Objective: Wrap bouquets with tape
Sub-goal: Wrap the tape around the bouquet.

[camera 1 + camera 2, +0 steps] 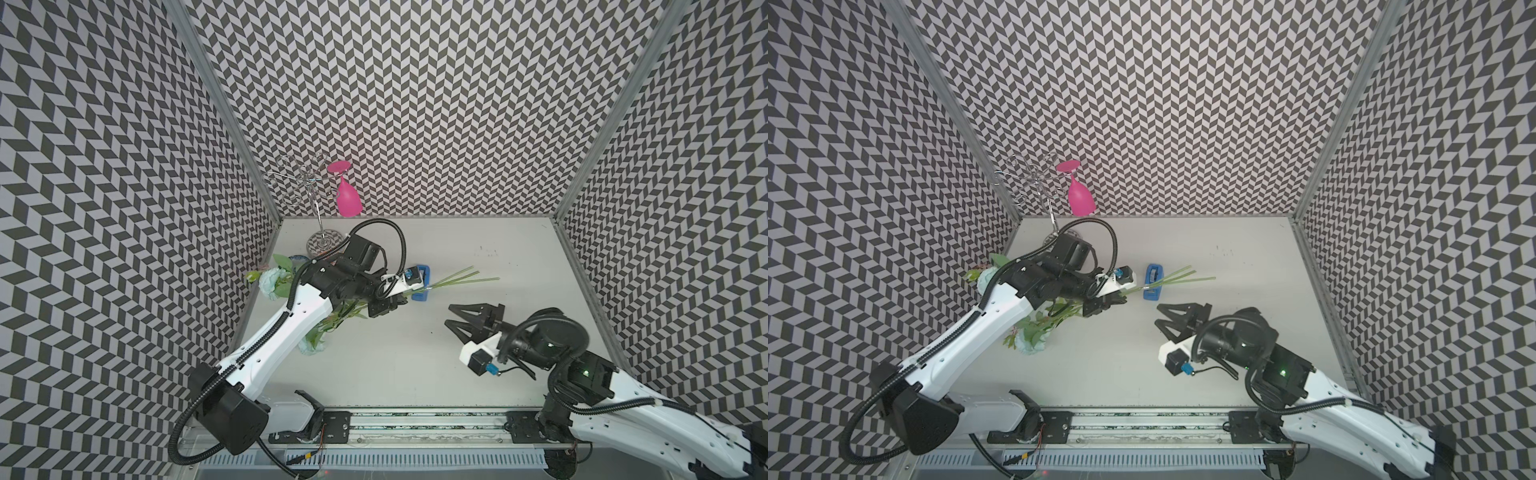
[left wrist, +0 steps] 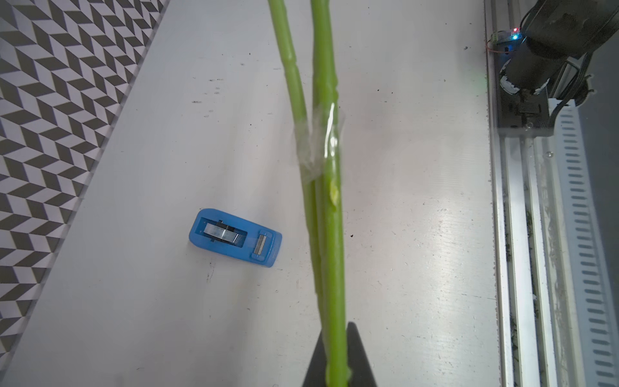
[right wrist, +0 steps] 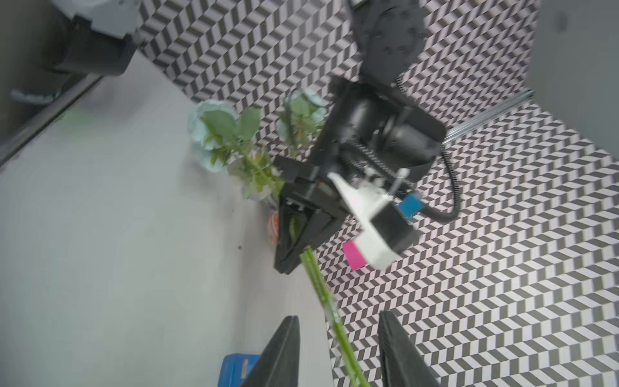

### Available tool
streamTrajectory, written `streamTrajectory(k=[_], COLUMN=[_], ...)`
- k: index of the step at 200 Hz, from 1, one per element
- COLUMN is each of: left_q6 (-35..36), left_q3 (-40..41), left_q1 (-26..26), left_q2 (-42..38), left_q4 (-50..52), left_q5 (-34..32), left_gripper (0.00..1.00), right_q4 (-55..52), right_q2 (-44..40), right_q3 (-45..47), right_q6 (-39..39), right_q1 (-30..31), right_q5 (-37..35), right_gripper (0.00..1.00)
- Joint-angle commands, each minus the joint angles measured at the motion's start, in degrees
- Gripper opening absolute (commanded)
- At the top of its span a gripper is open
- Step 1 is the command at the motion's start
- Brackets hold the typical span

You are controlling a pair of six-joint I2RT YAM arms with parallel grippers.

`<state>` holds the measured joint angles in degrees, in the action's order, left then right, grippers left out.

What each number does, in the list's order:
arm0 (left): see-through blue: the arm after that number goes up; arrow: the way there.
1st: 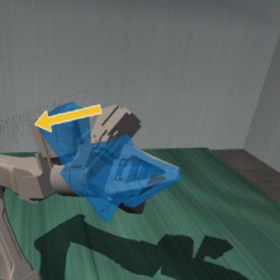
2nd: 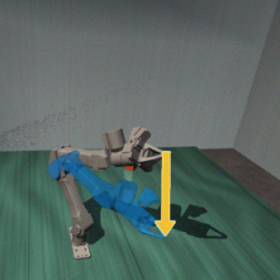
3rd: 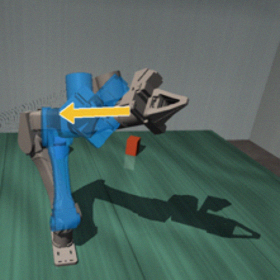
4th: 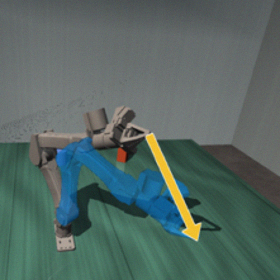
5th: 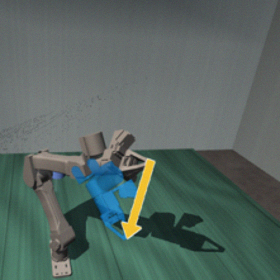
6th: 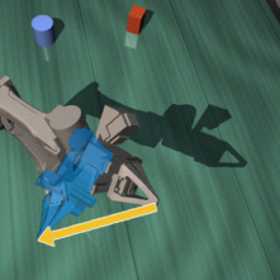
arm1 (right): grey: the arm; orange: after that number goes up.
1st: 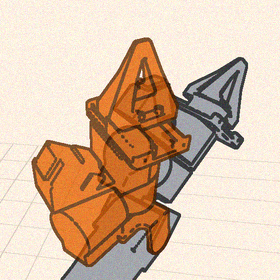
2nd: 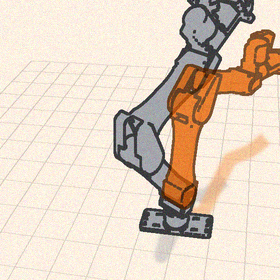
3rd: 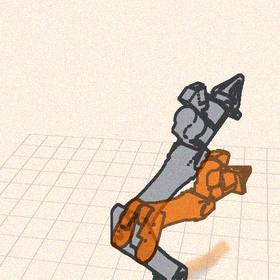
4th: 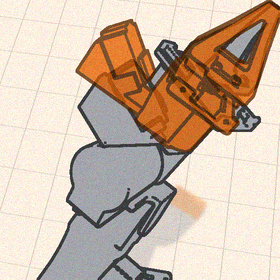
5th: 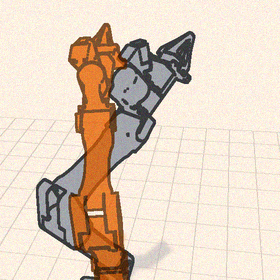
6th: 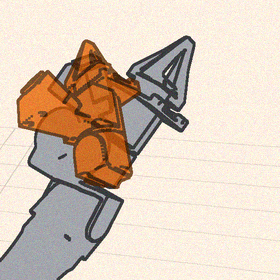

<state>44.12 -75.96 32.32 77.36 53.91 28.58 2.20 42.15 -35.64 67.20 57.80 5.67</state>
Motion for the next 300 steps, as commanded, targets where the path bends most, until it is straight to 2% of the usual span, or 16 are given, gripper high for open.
streamTrajectory(k=[1,21,51,102,150,193,211,228,247,283,300], left_q6=[0.0,-0.4,-0.4,-0.6,-0.6,-0.5,-0.5,-0.5,-0.6,-0.8,-0.9], left_q3=[-1.9,-2.4,-2.2,-1.4,-1.0,-0.8,-0.5,-0.3,-0.3,0.3,0.4], left_q1=[-0.3,-0.3,-0.4,-0.4,-0.4,-0.5,-0.5,-0.5,-0.5,-0.5,-0.4], left_q2=[2.5,4.1,4.7,3.6,2.9,2.2,2.0,2.0,2.2,1.7,1.4], left_q4=[3.9,4.5,4.5,4.0,3.8,3.6,3.5,3.2,3.2,2.7,2.6], left_q5=[2.6,2.5,2.3,2.4,2.4,2.6,2.5,2.5,2.2,1.7,1.7], left_gripper=[0.0,0.0,0.0,0.0,0.0,0.0,0.0,0.0,0.0,0.0,0.0], right_q4=[6.5,6.9,7.0,3.4,0.4,-6.4,-9.8,-11.6,-13.8,-12.0,-12.9], right_q2=[4.4,9.1,14.5,19.3,23.3,27.6,29.0,28.7,27.5,25.3,26.2], right_q3=[0.6,-2.2,-5.3,-9.7,-12.3,-15.4,-17.8,-20.0,-23.2,-25.3,-26.7], right_q6=[7.1,10.0,12.1,11.1,11.7,12.5,10.5,7.1,2.9,-2.2,-3.0], right_q1=[1.7,1.7,1.0,-4.3,-5.1,-5.1,-5.1,-5.5,-6.3,-8.2,-9.5], right_q5=[-7.0,-7.9,-13.7,-11.0,-9.7,-13.1,-14.2,-12.4,-6.1,1.3,2.5], right_gripper=[0.4,0.39,0.38,0.37,0.37,0.39,0.39,0.38,0.37,0.37,0.38])
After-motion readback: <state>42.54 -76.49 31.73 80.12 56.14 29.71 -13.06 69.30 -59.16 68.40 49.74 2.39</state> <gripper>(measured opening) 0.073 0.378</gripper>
